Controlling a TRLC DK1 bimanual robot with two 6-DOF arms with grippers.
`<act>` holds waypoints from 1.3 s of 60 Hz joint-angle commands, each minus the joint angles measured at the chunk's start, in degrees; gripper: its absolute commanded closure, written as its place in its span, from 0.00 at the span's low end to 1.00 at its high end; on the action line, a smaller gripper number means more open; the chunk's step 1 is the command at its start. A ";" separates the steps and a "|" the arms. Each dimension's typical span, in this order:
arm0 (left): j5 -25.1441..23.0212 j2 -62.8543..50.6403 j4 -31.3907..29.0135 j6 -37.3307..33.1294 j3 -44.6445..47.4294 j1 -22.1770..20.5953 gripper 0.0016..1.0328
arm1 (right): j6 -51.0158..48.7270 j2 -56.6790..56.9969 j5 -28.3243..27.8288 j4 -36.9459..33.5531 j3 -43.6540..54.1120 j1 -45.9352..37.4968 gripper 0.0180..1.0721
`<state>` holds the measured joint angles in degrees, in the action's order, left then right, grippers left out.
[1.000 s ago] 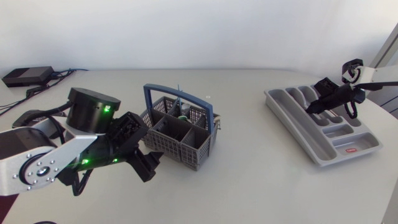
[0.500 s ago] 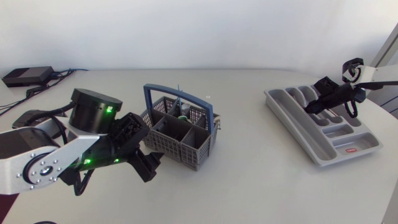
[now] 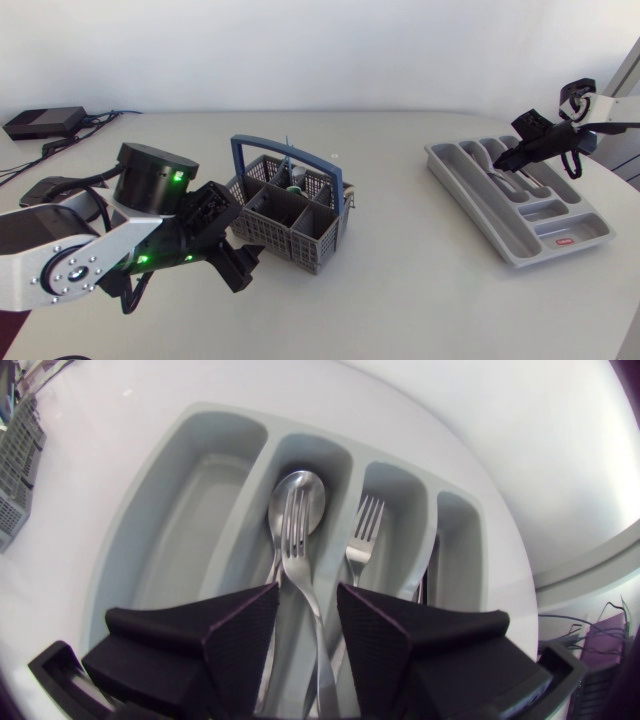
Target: Unload the cutlery basket into the drawer organizer.
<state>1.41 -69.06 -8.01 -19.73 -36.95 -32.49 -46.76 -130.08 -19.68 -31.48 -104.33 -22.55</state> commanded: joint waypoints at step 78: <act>0.26 -2.05 1.33 0.21 1.09 -1.35 0.10 | 0.18 -2.98 1.40 2.04 5.28 -0.75 0.74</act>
<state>1.48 -70.57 -7.35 -19.70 -36.95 -33.45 -44.73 -133.75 -17.98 -28.49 -101.14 -23.97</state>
